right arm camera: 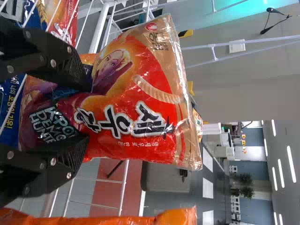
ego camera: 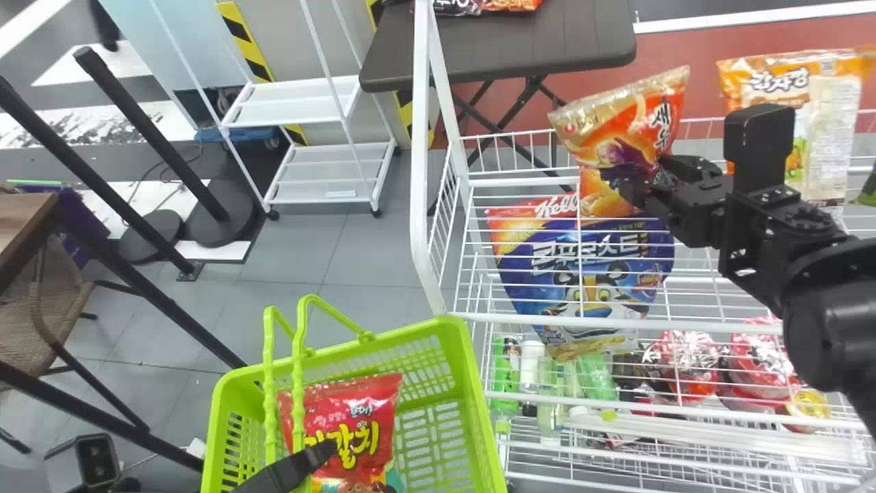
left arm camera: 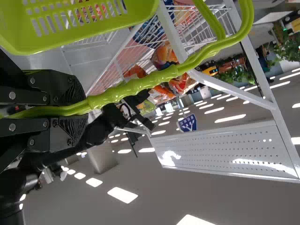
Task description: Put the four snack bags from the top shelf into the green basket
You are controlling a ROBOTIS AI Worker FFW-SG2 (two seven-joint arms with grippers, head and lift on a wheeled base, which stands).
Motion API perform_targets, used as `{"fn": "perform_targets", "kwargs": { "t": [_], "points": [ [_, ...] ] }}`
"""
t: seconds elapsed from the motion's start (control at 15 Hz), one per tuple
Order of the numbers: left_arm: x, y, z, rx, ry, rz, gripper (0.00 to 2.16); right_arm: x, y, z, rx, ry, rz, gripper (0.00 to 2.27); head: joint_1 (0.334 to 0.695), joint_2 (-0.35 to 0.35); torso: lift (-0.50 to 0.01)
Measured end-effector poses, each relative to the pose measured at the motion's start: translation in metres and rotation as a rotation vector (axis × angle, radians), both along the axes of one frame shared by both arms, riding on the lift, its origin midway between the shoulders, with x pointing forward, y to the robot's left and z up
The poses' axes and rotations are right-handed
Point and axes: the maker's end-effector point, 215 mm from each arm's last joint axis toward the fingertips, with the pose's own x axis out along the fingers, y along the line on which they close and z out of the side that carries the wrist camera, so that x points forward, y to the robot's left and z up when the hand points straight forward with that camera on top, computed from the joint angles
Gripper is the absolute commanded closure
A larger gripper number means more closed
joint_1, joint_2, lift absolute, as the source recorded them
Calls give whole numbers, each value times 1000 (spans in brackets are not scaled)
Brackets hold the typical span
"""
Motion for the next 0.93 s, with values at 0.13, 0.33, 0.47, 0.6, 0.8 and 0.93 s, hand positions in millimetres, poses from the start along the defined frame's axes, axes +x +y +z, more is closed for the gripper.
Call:
{"fn": "perform_targets", "kwargs": {
  "t": [0.13, 0.33, 0.47, 0.6, 0.8, 0.93],
  "points": [
    [0, 0, 0, -1, 1, 1, 2145, 0, 1, -1, 1, 3, -1, 2246, 695, 285, 0],
    [0, 1, 0, -2, 0, 2, 2145, -7, 0, -3, 18, -7, -1, 2246, 695, 286, 0],
    [-1, 2, 1, -3, -1, 4, 2145, -15, -2, 1, 38, -28, -5, 2250, 695, 288, 0],
    [-1, 3, 2, -3, -4, 8, 2145, -35, 4, 25, 95, -71, -1, 2246, 695, 303, 0],
    [-1, 4, 2, -4, -4, 10, 2142, -77, 13, 68, 189, -110, 17, 2246, 695, 336, 0],
    [-1, 4, 2, -5, -4, 9, 2145, -111, 27, 86, 249, -82, 61, 2246, 695, 350, 0]
  ]
}}
